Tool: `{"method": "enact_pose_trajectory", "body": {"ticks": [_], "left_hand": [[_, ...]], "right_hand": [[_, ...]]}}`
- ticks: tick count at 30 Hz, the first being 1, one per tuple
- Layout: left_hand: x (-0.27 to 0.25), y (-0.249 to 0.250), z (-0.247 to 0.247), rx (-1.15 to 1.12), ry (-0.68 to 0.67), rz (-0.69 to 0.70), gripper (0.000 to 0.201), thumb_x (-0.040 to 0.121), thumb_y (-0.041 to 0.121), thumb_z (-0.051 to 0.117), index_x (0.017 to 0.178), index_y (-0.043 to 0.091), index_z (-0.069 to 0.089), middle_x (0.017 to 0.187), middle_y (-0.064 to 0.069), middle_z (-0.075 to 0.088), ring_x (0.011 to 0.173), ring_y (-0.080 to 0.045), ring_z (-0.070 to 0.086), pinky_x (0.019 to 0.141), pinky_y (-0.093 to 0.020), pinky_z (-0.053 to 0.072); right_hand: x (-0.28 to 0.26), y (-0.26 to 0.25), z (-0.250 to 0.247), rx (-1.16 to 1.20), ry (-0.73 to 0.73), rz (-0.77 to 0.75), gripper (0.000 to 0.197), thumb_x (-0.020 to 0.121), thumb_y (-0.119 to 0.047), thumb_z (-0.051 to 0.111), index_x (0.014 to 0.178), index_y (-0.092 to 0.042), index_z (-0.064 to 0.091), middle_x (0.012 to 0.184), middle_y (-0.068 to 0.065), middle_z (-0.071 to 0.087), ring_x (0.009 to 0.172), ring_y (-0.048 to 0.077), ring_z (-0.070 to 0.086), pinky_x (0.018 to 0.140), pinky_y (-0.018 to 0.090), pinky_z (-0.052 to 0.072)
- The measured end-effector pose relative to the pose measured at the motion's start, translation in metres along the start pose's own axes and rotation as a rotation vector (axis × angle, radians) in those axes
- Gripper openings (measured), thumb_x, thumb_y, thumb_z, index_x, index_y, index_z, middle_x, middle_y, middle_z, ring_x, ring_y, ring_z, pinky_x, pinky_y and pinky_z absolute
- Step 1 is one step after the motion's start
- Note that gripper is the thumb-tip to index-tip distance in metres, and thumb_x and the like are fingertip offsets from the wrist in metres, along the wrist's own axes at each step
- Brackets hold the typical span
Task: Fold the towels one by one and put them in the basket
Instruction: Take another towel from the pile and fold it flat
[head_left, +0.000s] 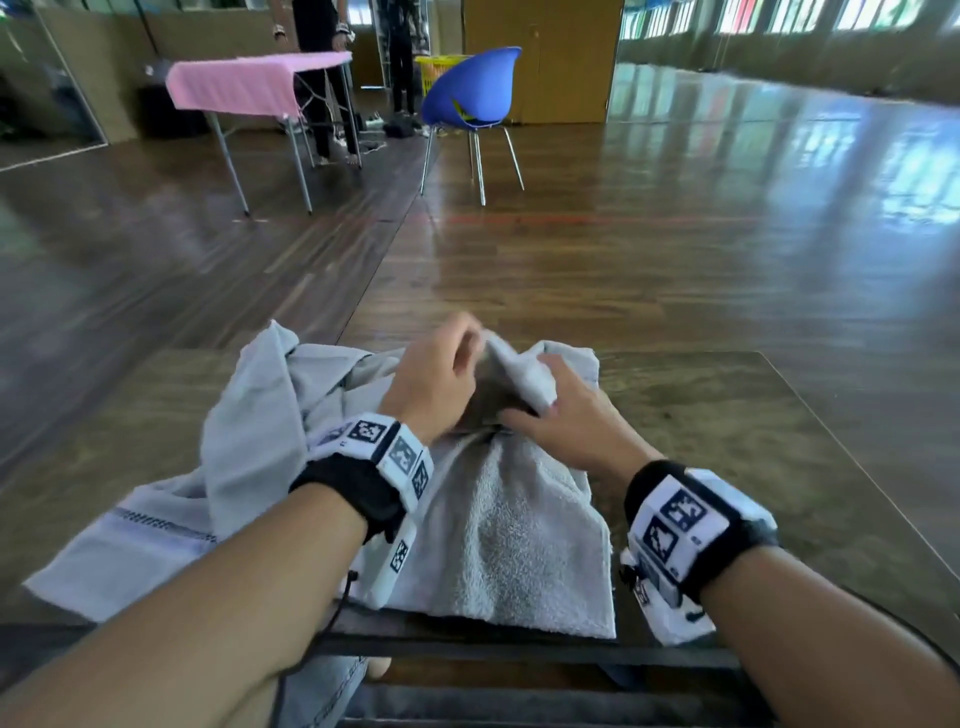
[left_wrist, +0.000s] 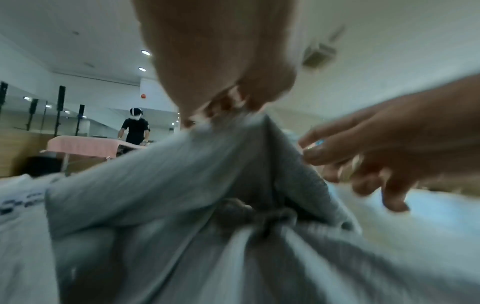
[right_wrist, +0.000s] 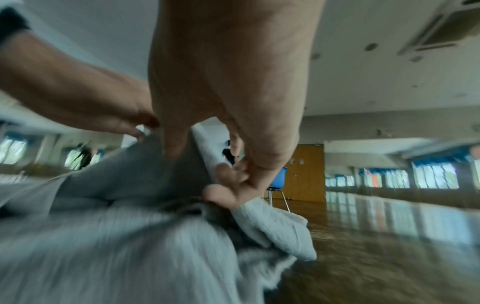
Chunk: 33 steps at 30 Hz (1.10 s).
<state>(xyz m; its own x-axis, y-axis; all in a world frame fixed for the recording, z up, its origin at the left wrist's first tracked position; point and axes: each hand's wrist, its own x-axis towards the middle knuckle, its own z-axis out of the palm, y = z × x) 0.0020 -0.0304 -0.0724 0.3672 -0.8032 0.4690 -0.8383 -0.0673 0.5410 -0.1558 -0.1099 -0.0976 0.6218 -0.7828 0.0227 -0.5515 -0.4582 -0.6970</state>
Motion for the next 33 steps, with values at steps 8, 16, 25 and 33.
{"method": "enact_pose_trajectory", "body": {"ticks": [8,16,25,33], "left_hand": [[0.036,0.052,-0.061,-0.172,0.068,0.115,0.032,0.088,0.035,0.072,0.102,0.013,0.054,0.074,0.011,0.056,0.062,0.004,0.051,0.056,-0.011,0.036],[0.001,0.063,-0.101,0.174,-0.126,-0.345,0.021,0.096,0.034,0.05,0.097,0.023,0.068,0.089,-0.01,0.071,0.081,-0.032,0.069,0.071,-0.034,0.053],[0.016,0.121,-0.113,-0.546,-0.18,-0.635,0.036,0.102,0.022,0.045,0.123,-0.005,0.056,0.109,-0.031,0.068,0.083,-0.039,0.072,0.078,-0.049,0.062],[0.01,0.106,-0.05,-0.878,-0.296,-0.665,0.042,0.103,0.022,0.04,0.123,-0.011,0.057,0.11,-0.032,0.066,0.08,-0.038,0.068,0.066,-0.039,0.06]], "right_hand": [[0.014,-0.073,-0.086,0.433,0.262,-0.006,0.031,0.095,-0.01,0.041,0.102,-0.02,0.07,0.09,0.012,0.074,0.064,0.03,0.074,0.05,0.034,0.057],[-0.024,-0.1,-0.162,0.722,0.481,-0.108,0.035,0.097,-0.011,0.037,0.107,-0.016,0.071,0.099,0.01,0.076,0.079,0.028,0.077,0.057,0.044,0.063],[-0.018,-0.042,-0.137,0.347,0.135,0.053,0.079,0.087,-0.016,0.063,0.157,-0.023,0.027,0.118,0.012,0.055,0.087,0.024,0.057,0.074,0.042,0.051],[-0.052,-0.003,-0.055,0.517,-0.186,0.067,0.131,0.08,-0.053,0.079,0.154,-0.034,-0.027,0.154,-0.006,0.04,0.117,0.011,0.062,0.09,0.029,0.058]]}}
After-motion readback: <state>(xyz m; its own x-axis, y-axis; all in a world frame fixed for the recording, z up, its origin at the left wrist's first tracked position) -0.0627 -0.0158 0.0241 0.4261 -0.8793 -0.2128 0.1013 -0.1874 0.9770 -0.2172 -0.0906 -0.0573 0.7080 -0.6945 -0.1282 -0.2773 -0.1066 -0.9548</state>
